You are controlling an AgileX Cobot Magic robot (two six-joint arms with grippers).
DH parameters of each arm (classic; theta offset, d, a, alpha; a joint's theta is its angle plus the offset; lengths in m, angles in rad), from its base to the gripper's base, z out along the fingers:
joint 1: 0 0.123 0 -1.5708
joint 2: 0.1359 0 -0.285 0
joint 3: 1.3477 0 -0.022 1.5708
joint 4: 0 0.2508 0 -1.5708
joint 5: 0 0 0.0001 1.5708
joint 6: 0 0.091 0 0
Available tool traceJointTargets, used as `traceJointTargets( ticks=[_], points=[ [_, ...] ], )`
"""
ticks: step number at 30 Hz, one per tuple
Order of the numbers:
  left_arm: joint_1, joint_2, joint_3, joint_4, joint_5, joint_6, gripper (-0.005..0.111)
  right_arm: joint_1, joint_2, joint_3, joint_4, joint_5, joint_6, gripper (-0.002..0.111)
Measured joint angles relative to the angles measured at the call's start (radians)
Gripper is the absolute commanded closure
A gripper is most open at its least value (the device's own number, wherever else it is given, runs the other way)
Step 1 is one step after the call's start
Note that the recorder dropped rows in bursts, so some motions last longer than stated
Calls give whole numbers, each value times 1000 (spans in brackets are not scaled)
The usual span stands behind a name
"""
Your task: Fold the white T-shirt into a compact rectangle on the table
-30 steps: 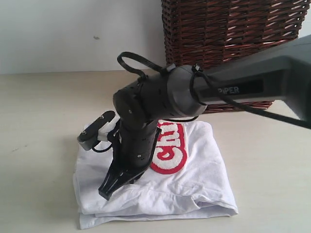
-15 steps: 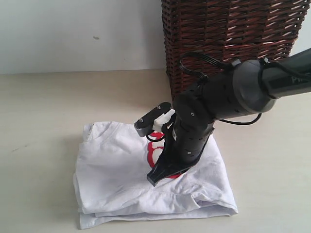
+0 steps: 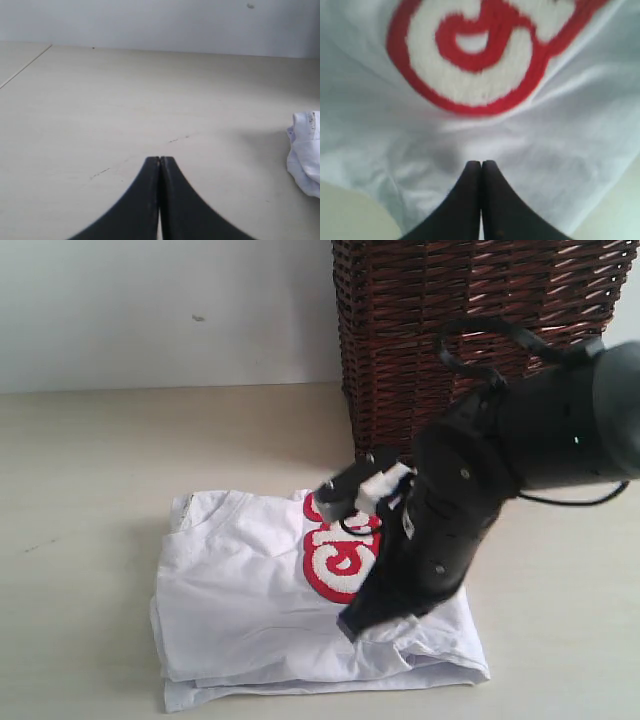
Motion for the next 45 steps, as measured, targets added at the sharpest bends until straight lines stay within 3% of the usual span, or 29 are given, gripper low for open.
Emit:
traceJointTargets(
  ticks=[5,14,35,45],
  points=[
    [0,0,0,2,0,0,107,0,2,132,4,-97,15,108],
    [0,0,0,2,0,0,107,0,-105,124,8,-122,17,108],
    [0,0,0,2,0,0,107,0,-1098,116,1,-190,35,108],
    [0,0,0,2,0,0,107,0,-1468,116,-3,-182,21,108]
  ],
)
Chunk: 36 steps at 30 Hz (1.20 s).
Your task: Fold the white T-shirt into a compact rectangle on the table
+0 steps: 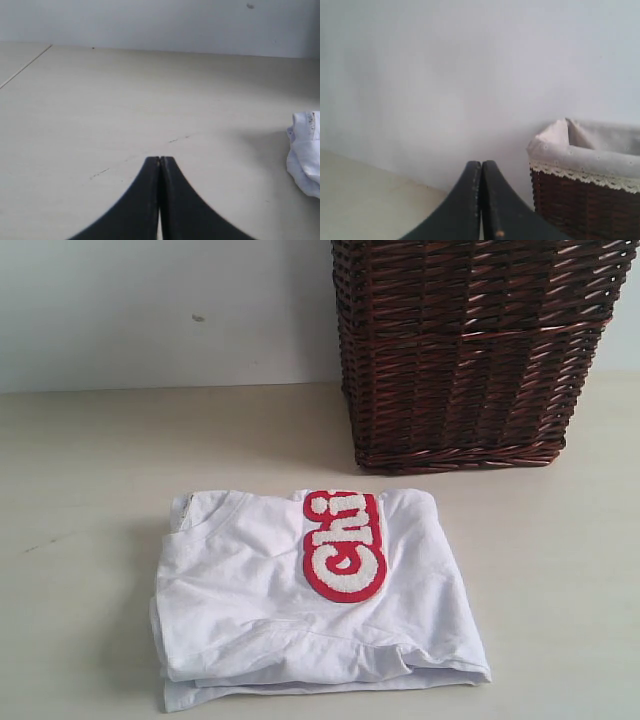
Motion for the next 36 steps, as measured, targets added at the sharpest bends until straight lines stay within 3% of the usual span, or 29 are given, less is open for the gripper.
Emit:
traceJointTargets(
  ticks=[4,8,10,14,23,30,36],
  points=[
    [0,0,0,0,0,0,107,-44,-136,0,-4,2,-2,108],
    [0,0,0,0,0,0,107,-246,-197,0,-4,4,-2,108],
    [0,0,0,0,0,0,107,-408,-204,0,-4,4,-4,108],
    [0,0,0,0,0,0,107,-567,-204,0,25,4,-25,108],
    [0,0,0,0,0,0,107,-581,-206,140,114,-85,-82,108],
    [0,0,0,0,0,0,107,-581,-203,324,377,-215,-82,108],
    [0,0,0,0,0,0,107,-581,-203,434,429,-254,-84,108]
  ],
)
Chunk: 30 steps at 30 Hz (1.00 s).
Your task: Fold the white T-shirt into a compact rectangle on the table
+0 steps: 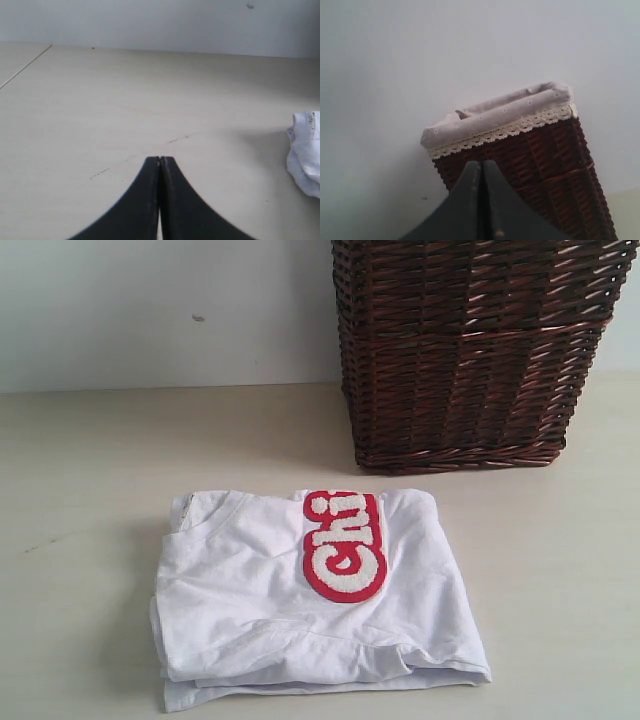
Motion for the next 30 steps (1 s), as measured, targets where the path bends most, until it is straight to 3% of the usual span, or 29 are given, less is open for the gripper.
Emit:
traceJointTargets(
  ticks=[30],
  points=[
    [0,0,0,0,0,0,107,0,0,4,-11,58,-8,108]
  ],
)
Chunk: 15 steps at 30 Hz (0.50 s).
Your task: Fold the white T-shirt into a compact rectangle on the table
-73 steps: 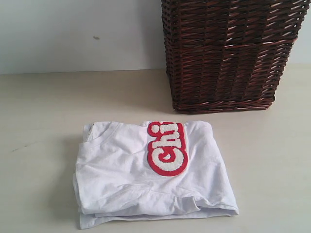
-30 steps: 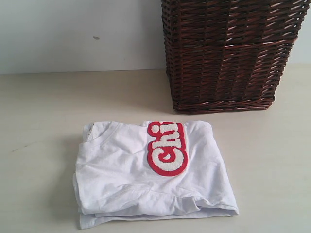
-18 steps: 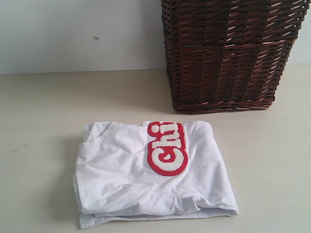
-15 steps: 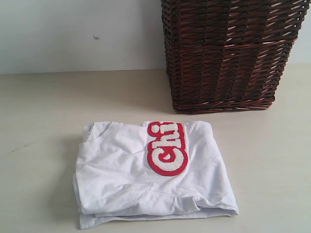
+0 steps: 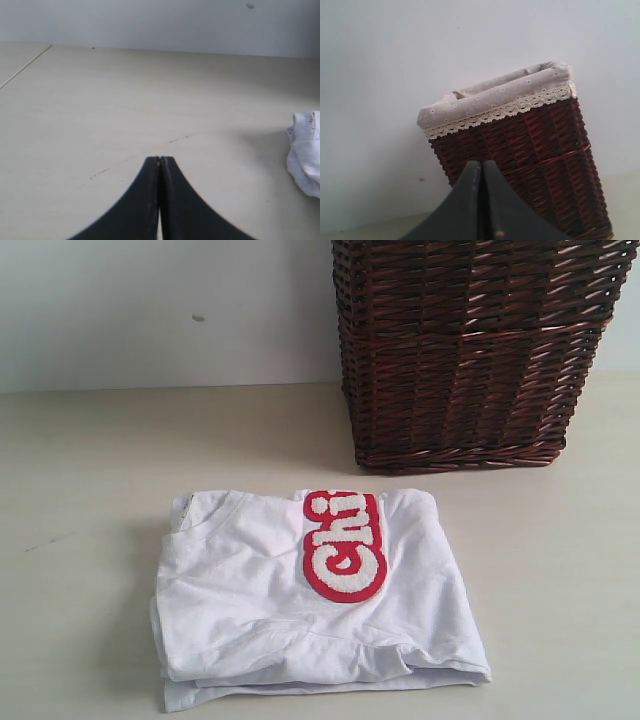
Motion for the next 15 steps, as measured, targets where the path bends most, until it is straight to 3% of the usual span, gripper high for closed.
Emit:
traceJointTargets(
  ticks=[8,15],
  points=[
    [0,0,0,0,0,0,107,0,4,14,-99,-109,-64,108],
    [0,0,0,0,0,0,107,-13,-10,136,-174,-222,-69,108]
  ],
)
